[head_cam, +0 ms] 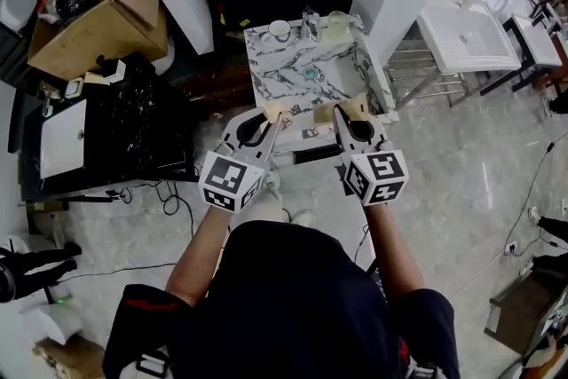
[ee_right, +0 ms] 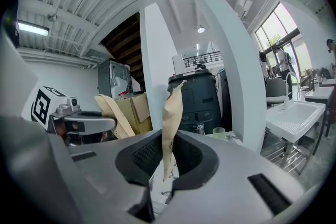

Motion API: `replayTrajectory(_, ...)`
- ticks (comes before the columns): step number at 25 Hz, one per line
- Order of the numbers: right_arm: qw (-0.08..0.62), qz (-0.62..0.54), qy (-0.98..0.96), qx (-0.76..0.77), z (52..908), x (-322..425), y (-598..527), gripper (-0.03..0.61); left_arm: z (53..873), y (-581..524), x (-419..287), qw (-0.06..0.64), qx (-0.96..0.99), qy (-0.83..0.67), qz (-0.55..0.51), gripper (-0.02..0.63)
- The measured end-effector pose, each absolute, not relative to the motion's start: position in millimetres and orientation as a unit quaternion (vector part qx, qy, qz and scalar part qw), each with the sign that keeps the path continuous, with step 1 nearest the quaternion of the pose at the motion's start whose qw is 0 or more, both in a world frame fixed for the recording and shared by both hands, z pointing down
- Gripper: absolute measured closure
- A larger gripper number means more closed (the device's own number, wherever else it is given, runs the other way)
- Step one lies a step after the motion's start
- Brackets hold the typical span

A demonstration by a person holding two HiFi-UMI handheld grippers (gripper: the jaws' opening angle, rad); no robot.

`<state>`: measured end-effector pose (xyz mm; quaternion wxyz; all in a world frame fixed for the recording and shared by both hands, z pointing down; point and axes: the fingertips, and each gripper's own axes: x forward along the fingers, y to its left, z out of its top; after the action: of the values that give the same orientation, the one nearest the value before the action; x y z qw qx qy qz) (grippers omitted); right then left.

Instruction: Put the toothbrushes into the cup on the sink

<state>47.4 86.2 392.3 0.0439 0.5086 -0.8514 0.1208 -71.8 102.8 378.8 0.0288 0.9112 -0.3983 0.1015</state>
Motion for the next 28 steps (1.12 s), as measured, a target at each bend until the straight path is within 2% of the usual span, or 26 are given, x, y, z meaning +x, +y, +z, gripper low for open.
replayTrajectory(28,0.071,0.144,-0.826,0.540,404.1,-11.4,-56.2,0.517,393.5,-52.9,-130.7,0.062,0.924,-0.367,0.094,0.575)
